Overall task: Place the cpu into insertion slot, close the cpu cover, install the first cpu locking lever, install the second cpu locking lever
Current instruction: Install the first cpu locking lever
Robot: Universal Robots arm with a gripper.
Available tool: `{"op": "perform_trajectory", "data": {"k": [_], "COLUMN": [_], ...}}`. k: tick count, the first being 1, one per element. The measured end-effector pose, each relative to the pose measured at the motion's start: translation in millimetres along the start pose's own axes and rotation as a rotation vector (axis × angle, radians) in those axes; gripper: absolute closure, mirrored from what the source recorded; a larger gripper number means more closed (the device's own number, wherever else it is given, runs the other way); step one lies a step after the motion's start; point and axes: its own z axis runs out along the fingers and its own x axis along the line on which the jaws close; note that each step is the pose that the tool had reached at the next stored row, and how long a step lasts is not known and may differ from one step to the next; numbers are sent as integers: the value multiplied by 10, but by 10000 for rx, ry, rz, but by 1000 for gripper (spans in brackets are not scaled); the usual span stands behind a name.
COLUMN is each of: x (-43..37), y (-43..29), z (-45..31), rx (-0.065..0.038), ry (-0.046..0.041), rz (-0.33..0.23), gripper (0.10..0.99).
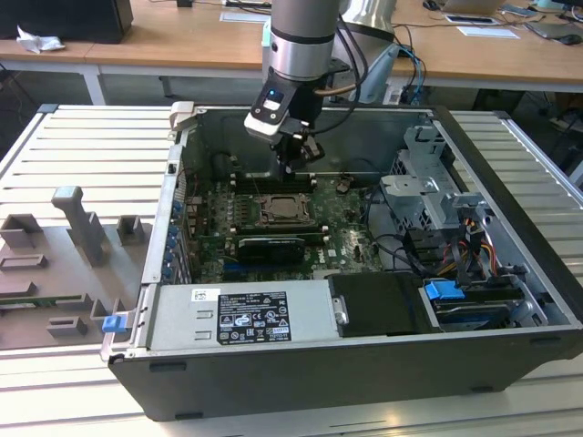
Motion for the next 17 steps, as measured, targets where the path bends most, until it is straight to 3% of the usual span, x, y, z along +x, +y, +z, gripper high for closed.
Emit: {"op": "perform_trajectory", "data": {"k": [17], "x": [0], "y": [0], "z": [0], "rx": [12], "ry": [-42], "rz": [-1698], "gripper": [980]}}
